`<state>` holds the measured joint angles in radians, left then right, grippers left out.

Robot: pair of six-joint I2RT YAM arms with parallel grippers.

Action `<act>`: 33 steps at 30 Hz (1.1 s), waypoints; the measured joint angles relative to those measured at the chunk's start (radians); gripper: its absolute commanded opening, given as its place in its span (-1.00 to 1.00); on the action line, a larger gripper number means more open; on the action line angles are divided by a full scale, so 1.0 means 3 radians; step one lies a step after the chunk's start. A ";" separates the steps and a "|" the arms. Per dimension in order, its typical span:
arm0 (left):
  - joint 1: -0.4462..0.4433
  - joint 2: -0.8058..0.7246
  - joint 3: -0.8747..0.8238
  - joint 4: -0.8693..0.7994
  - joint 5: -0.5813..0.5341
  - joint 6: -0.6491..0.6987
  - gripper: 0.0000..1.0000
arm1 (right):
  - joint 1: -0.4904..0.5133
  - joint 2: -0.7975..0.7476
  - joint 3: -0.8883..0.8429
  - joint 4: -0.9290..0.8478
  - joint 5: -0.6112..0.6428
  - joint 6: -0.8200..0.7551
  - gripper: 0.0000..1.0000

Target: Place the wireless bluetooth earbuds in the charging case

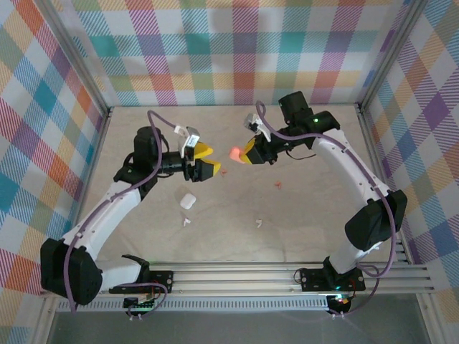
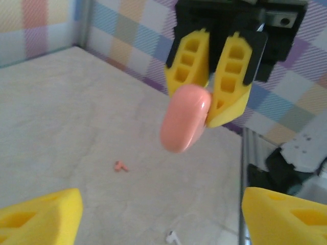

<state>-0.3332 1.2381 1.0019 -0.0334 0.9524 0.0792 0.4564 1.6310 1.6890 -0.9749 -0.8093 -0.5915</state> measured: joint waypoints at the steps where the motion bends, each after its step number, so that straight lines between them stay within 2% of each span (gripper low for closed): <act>1: -0.0020 0.0062 0.0078 -0.0042 0.0069 0.0057 0.53 | 0.0017 0.0000 0.0000 -0.0013 -0.0023 -0.0032 -0.82; 5: -0.0132 0.0223 0.0243 -0.0069 0.0256 0.0193 0.44 | 0.0095 0.0000 0.0000 -0.0055 -0.0126 -0.0108 -0.80; 11: -0.0257 0.0426 0.0356 -0.0108 0.0417 0.0308 0.07 | 0.0126 0.0000 0.0003 -0.0102 -0.0252 -0.0144 -0.79; 14: -0.0266 0.0453 0.0366 -0.0151 0.0463 0.0352 -0.17 | 0.0126 0.0000 0.0006 -0.0126 -0.0263 -0.0154 -0.79; 18: -0.0304 0.0465 0.0417 -0.0212 0.0523 0.0389 -0.64 | 0.0114 0.0003 0.0013 -0.0128 -0.0275 -0.0154 -0.74; 20: -0.0304 0.0477 0.0439 -0.0239 0.0539 0.0404 -0.80 | 0.0097 0.0003 0.0015 -0.0141 -0.0286 -0.0149 -0.72; 23: -0.0303 0.0496 0.0465 -0.0259 0.0540 0.0379 -0.87 | 0.0084 0.0003 0.0015 -0.0139 -0.0287 -0.0100 -0.43; 24: -0.0303 0.0500 0.0469 -0.0252 0.0534 0.0338 -0.87 | 0.0084 0.0003 0.0015 -0.0117 -0.0286 -0.0078 -0.26; 25: -0.0304 0.0501 0.0472 -0.0237 0.0516 0.0280 -0.88 | 0.0085 0.0003 0.0010 -0.0066 -0.0284 -0.0034 0.04; 27: -0.0308 0.0502 0.0472 -0.0198 0.0450 0.0149 -0.88 | 0.0089 -0.0014 -0.0036 0.0120 -0.0329 0.0090 0.26; 30: -0.0313 0.0496 0.0406 0.0050 0.0263 -0.0155 -0.89 | -0.0027 -0.0195 -0.0415 0.0754 -0.0659 0.0557 0.41; 33: -0.0313 0.0472 0.0132 0.0537 0.0048 -0.0656 -0.91 | -0.0337 -0.0512 -0.1013 0.1695 -0.0819 0.1466 0.34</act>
<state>-0.4271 1.3796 1.0416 0.1276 0.9668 -0.1177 0.3553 1.4773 1.3849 -0.4664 -1.0550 -0.1516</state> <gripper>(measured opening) 0.142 0.696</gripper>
